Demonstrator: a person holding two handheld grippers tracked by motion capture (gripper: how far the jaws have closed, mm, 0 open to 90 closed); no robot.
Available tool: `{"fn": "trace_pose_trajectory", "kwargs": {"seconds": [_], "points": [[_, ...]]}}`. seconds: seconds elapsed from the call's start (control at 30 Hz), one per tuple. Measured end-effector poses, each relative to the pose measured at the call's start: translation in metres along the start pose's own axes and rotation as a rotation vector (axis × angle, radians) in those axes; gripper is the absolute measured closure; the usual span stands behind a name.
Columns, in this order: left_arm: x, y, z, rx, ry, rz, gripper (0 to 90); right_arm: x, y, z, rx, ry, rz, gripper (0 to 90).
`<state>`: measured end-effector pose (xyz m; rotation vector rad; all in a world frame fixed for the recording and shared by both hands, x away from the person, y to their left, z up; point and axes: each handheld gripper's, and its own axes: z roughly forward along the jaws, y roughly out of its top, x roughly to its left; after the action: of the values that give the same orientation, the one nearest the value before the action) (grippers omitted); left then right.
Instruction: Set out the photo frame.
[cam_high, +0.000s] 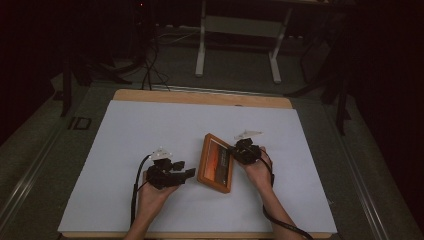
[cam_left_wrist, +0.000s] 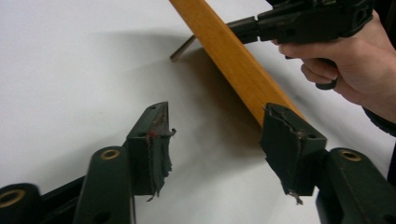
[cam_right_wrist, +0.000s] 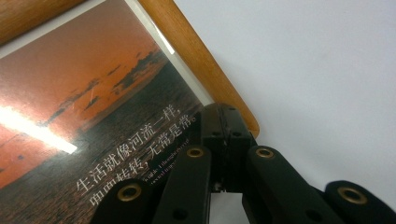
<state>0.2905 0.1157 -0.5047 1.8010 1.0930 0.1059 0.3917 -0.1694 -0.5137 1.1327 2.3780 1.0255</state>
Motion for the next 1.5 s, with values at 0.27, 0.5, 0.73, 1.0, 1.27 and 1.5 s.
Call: {"fn": "trace_pose_trajectory", "kwargs": {"seconds": [0.27, 0.5, 0.73, 1.0, 1.27, 1.5], "points": [[-0.01, 0.001, 0.002, -0.022, -0.036, -0.009, 36.7, 0.0, 0.0, 0.0, -0.003, 0.001, 0.002, 90.0], [-0.017, 0.001, 0.005, -0.012, -0.063, -0.008, 33.8, 0.0, 0.0, 0.0, -0.004, 0.001, 0.003, 90.0], [-0.028, -0.005, 0.022, 0.035, -0.048, 0.026, 32.7, 0.0, -0.001, 0.0, -0.005, 0.001, 0.004, 90.0], [-0.034, -0.006, 0.033, 0.038, -0.052, 0.002, 37.7, 0.0, -0.001, 0.0, -0.007, 0.003, 0.004, 90.0], [-0.037, -0.004, 0.041, 0.046, -0.045, -0.04, 46.3, -0.001, -0.001, 0.0, -0.007, 0.004, 0.003, 90.0], [-0.042, -0.005, 0.041, 0.031, -0.037, -0.063, 50.2, -0.001, -0.001, -0.001, -0.001, 0.003, -0.005, 90.0]]}}
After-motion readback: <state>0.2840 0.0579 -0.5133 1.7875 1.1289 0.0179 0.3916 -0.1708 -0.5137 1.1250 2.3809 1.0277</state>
